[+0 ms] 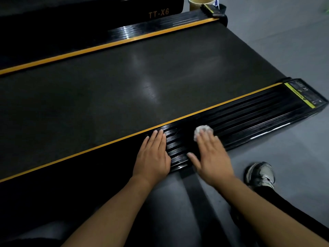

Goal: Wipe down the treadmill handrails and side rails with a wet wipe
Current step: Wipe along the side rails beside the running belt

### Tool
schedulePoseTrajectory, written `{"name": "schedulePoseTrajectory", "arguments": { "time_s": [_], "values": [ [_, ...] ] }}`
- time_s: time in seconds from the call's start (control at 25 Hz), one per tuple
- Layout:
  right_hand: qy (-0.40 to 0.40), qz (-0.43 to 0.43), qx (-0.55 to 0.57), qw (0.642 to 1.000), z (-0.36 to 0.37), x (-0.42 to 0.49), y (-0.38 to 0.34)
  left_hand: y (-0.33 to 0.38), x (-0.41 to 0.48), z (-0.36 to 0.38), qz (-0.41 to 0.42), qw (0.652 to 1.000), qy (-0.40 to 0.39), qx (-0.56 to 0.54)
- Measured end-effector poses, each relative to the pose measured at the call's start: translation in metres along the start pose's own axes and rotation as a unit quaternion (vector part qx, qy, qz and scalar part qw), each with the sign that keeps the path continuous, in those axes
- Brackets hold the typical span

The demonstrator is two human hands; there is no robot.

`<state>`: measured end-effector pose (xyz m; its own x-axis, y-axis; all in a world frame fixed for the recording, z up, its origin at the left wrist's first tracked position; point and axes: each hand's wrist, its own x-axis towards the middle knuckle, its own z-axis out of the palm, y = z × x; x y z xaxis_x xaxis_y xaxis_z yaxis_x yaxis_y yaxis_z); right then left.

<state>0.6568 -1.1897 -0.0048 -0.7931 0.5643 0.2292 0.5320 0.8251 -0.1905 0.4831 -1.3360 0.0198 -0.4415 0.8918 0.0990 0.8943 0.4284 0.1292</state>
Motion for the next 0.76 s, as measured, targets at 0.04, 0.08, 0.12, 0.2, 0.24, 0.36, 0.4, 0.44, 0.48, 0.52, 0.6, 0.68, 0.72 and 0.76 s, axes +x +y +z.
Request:
{"name": "schedulePoseTrajectory", "arguments": {
  "time_s": [0.04,0.08,0.12,0.2,0.24,0.36,0.4,0.44,0.48,0.52,0.6,0.68,0.72,0.76],
  "values": [
    [-0.004,-0.033,0.019,0.999,0.005,-0.006,-0.025,-0.001,0.000,0.000,0.002,1.000,0.001,-0.002],
    [-0.014,-0.081,0.033,0.996,0.011,-0.017,-0.047,-0.002,-0.002,0.001,0.004,1.000,0.001,0.000],
    [-0.019,-0.121,0.028,0.992,0.013,-0.024,-0.057,-0.002,-0.002,0.002,0.008,1.000,0.001,0.004],
    [0.000,-0.139,0.014,0.990,0.011,-0.026,-0.038,-0.001,0.000,0.002,0.008,1.000,0.003,0.005],
    [0.020,-0.113,0.006,0.993,0.009,-0.025,-0.018,-0.001,0.000,0.002,0.004,1.000,0.004,0.004],
    [0.034,0.014,-0.022,0.999,-0.001,-0.024,0.032,0.001,0.000,0.001,0.001,1.000,0.001,0.005],
    [0.035,0.043,-0.025,0.998,-0.001,-0.024,0.031,0.001,0.000,0.001,0.001,1.000,0.001,0.006],
    [0.037,0.056,-0.017,0.998,0.001,-0.024,0.019,0.001,0.000,0.001,0.002,1.000,0.000,0.008],
    [0.032,0.049,-0.002,0.998,0.003,-0.025,0.000,0.001,0.000,0.001,0.001,1.000,0.000,0.009],
    [0.015,0.019,0.012,1.000,0.008,-0.029,-0.023,0.001,0.000,0.001,0.001,1.000,0.000,0.008],
    [-0.018,-0.072,-0.006,0.997,0.013,-0.043,-0.057,0.000,0.000,0.002,0.004,1.000,-0.005,0.009],
    [-0.010,-0.117,-0.034,0.992,0.012,-0.045,-0.045,0.000,0.001,0.001,0.007,1.000,-0.004,0.009],
    [0.005,-0.110,-0.050,0.993,0.010,-0.044,-0.029,0.001,0.001,0.000,0.009,1.000,-0.001,0.007],
    [0.013,-0.089,-0.063,0.994,0.007,-0.044,-0.009,0.001,0.000,0.000,0.009,1.000,0.000,0.006]
  ]
}}
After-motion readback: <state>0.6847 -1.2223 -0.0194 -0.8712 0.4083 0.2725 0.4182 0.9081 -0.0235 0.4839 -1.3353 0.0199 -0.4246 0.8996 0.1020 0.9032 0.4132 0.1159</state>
